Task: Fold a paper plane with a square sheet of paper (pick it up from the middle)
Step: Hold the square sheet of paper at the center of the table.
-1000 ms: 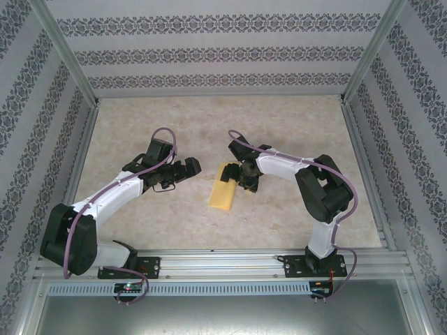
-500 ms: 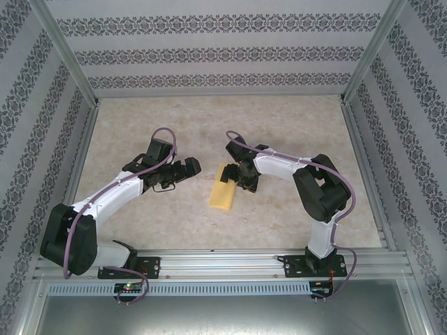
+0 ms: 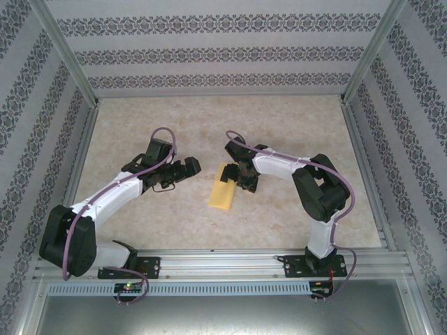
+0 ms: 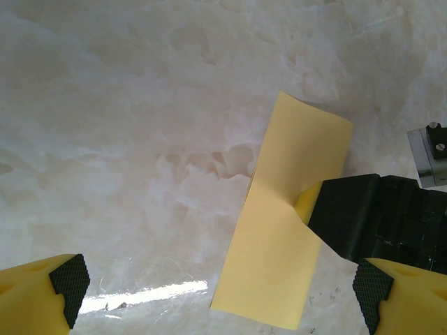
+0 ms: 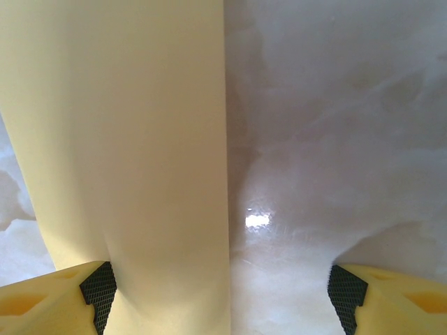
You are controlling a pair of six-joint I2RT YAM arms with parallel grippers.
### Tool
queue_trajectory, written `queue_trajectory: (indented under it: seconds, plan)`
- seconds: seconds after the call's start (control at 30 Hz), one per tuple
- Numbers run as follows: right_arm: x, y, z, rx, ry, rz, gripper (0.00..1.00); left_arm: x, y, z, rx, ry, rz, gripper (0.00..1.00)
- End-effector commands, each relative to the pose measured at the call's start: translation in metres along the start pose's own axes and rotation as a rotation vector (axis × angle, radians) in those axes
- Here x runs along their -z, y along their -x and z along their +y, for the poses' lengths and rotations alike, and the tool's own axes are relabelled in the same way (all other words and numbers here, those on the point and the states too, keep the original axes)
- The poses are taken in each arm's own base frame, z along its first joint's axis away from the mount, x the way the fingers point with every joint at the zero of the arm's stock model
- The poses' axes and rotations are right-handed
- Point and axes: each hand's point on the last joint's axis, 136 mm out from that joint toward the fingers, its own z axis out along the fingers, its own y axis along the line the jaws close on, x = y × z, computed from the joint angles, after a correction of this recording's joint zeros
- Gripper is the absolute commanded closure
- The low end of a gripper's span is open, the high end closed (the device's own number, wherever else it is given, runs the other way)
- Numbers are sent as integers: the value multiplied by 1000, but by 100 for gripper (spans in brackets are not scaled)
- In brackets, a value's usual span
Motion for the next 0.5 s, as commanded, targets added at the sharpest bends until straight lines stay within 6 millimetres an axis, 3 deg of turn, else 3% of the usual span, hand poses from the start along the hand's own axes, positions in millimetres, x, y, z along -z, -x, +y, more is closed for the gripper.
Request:
queue_trajectory:
  seconds: [0.0, 0.3, 0.47]
  plan:
    - [-30, -16, -34, -2, -138, 59, 16, 5, 0, -7, -24, -16, -10, 2]
    - [-32, -17, -38, -12, -152, 59, 16, 0, -4, -8, 0, -20, 13, 21]
    - [-33, -18, -39, -9, -154, 63, 16, -5, -6, -11, 22, -36, 41, 24]
